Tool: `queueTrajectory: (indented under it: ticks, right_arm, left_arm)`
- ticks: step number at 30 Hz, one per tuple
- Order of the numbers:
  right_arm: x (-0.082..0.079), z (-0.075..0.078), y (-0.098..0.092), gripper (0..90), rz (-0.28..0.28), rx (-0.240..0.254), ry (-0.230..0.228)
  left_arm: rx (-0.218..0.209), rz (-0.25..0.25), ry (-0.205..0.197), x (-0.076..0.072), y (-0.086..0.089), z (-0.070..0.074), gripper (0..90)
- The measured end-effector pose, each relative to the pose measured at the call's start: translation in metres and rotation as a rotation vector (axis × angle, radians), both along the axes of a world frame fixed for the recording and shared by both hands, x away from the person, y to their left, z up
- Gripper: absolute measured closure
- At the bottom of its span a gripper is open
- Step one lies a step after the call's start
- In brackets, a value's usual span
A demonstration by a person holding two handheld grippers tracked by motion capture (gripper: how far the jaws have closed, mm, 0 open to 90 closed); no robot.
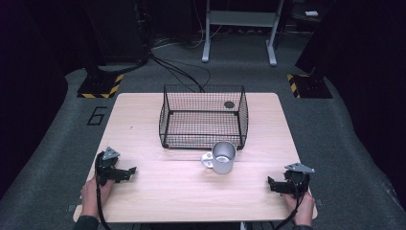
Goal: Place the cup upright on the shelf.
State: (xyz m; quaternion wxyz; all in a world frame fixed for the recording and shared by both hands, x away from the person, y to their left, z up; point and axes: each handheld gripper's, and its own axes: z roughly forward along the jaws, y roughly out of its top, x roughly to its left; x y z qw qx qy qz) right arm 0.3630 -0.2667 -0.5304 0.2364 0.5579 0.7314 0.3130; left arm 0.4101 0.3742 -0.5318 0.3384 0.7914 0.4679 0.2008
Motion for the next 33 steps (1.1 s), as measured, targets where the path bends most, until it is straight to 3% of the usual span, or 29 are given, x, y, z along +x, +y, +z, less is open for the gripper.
queueTrajectory:
  ticks: [17,21,24,33]
  right_arm:
    - [0.002,0.002,0.0,0.0,-0.006,-0.011,0.027]
    - [0.001,0.004,-0.001,0.0,-0.015,0.002,0.036]
    - [-0.001,0.005,0.0,0.0,-0.016,0.045,0.023]
    - [-0.009,0.019,0.018,0.0,0.037,0.079,0.003]
  left_arm:
    - [0.002,-0.006,0.002,0.001,-0.001,0.0,0.0]
    - [0.001,0.003,0.0,0.001,-0.002,0.0,0.0]
    - [-0.001,0.005,0.0,0.001,-0.002,0.0,0.0]
    - [0.003,0.005,0.002,0.001,-0.002,0.0,0.0]
